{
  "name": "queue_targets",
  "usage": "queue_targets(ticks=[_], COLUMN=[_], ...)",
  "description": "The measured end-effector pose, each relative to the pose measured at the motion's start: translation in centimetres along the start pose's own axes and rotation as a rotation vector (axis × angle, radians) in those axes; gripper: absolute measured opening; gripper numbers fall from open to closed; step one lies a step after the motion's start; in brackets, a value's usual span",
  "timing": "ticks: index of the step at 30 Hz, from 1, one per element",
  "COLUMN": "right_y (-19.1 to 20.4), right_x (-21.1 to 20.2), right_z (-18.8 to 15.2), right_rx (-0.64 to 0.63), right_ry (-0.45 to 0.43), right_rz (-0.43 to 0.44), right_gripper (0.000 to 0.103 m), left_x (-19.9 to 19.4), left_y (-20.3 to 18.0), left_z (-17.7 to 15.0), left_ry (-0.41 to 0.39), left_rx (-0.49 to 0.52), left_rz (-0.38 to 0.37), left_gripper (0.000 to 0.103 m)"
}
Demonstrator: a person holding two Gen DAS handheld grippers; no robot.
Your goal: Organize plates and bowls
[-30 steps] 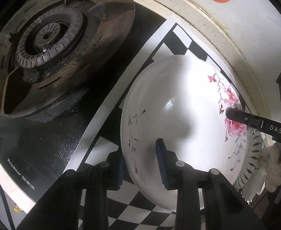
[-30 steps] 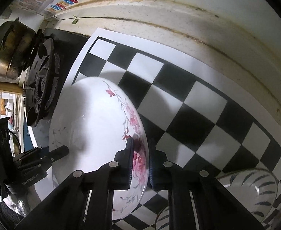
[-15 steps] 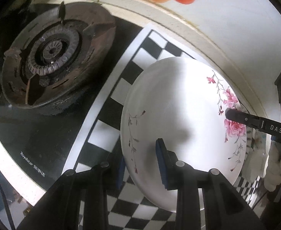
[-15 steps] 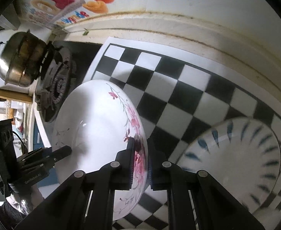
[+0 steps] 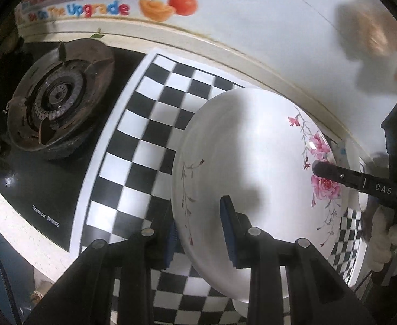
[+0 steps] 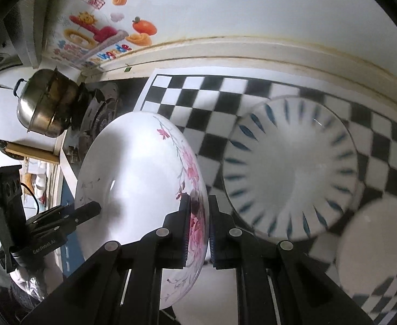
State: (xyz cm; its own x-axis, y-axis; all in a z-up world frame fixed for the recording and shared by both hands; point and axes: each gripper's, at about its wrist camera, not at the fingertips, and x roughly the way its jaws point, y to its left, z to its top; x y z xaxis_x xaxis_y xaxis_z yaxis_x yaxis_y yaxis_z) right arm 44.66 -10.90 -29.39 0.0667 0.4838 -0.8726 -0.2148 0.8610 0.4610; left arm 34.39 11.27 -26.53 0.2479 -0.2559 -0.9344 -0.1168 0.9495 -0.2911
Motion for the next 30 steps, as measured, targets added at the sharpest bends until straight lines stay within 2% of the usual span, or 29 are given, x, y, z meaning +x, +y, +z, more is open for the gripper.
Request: queue_targets(ticks=[8, 13, 18, 30], right_y=[-2.6, -4.5, -7.1, -11.3], right_x=[-3.7, -4.8, -4.9, -2.6], right_z=[-6.2, -10.3, -14.5, -20.1], right_rx=[0.066, 0.121, 0.191, 0.286], right_ry=[-0.055, -0.085, -0.094, -0.052], right_rz=[-0.006, -0.013, -0.019, -0.028], right_gripper=[0.014, 0.014, 0.014, 0.014], left_x=[-1.0, 0.2, 1.8, 6.2], left_y=[-3.7, -5.6, -7.4, -9.1], left_z=[-2.7, -4.9, -7.0, -10.5], left_ry=[0.003, 0.049, 0.098, 0.215], left_rx=[0.079, 0.131, 0.190, 0.256], left_rz=[-0.033, -0.043, -0.041, -0.005], left_gripper=[0.027, 0.027, 0.027, 0.027])
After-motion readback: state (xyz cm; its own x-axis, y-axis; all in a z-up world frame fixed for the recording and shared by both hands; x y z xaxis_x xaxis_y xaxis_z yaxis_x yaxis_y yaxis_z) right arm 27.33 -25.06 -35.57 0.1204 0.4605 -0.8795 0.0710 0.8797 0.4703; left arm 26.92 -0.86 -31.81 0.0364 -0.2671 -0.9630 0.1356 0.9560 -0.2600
